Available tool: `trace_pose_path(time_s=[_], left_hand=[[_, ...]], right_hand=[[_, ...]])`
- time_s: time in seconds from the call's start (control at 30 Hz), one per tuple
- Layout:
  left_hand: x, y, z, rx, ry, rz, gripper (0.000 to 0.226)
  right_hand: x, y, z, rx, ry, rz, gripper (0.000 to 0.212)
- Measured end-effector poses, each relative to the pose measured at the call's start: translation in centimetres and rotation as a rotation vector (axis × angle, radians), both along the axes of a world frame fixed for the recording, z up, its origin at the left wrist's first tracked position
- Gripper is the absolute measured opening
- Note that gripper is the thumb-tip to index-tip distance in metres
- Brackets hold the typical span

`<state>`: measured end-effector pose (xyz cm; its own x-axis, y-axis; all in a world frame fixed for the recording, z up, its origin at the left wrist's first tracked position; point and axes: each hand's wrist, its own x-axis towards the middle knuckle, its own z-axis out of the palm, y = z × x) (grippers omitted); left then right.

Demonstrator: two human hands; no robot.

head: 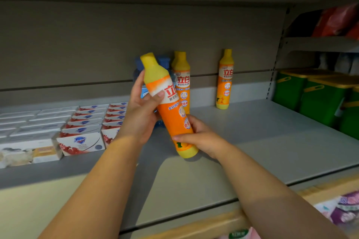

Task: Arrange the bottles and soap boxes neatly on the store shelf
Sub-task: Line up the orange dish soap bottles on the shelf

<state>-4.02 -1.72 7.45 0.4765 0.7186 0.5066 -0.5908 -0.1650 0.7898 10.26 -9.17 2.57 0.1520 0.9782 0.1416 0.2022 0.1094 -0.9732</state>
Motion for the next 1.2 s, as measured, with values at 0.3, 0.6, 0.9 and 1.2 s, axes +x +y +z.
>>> trace_pose_path(time_s=[0.3, 0.6, 0.9, 1.2], left_hand=[[2.2, -0.4, -1.6, 0.228, 0.192, 0.032, 0.053], [2.8, 3.0, -8.5, 0.835, 1.037, 0.230, 0.036], [3.4, 3.4, -8.5, 0.882, 1.328, 0.284, 0.042], [3.6, 3.8, -8.8, 0.894, 1.320, 0.283, 0.042]], right_hand=[[0.4, 0.5, -1.2, 0.086, -0.021, -0.128, 0.056], [4.3, 2.2, -2.2, 0.128, 0.070, -0.690, 0.060], [11.9, 3.5, -2.4, 0.193, 0.012, -0.810, 0.053], [18.5, 6.5, -2.9, 0.155, -0.085, -0.942, 0.069]])
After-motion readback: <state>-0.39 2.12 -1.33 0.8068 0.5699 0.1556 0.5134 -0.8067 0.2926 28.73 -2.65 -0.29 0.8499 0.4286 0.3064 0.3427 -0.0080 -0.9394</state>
